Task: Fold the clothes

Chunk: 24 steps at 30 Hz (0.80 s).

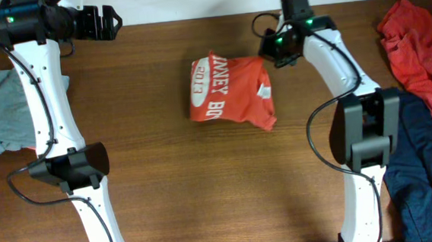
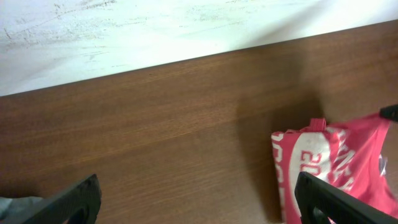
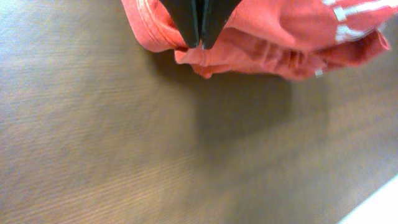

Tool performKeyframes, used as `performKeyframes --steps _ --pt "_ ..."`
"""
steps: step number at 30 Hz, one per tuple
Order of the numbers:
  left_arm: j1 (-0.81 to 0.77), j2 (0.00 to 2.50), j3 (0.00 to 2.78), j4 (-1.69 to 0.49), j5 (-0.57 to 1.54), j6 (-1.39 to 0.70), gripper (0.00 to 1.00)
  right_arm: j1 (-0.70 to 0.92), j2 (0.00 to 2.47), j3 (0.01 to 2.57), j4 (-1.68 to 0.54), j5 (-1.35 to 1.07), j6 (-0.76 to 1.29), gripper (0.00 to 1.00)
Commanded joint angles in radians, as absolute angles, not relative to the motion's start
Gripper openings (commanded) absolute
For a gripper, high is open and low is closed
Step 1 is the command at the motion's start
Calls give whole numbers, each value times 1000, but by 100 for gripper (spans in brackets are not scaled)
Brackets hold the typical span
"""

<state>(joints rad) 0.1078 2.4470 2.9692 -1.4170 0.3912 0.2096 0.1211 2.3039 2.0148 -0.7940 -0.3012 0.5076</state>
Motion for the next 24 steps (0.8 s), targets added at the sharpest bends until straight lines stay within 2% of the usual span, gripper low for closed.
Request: performKeyframes --steps 1,2,4,9,18,20,24 --pt "112 2439 2963 -1418 392 226 99 90 2302 2042 -742 -303 459 7" --pt "112 2439 2962 -1418 392 226 99 90 2302 2042 -731 -303 448 35" --pt "112 2439 2962 -1419 392 226 99 90 2302 2042 -716 -303 427 97" --pt "112 2439 2962 -1424 393 226 99 67 2296 2054 -733 -304 411 99" --pt "49 2439 2889 -1479 417 226 99 -100 2248 2270 -1105 -303 262 99" --pt "5 2439 2804 -1467 513 231 99 -172 2248 2329 -1223 -304 247 99" --pt "-73 2439 2661 -1386 638 290 99 -263 2248 2339 -1302 -342 247 99"
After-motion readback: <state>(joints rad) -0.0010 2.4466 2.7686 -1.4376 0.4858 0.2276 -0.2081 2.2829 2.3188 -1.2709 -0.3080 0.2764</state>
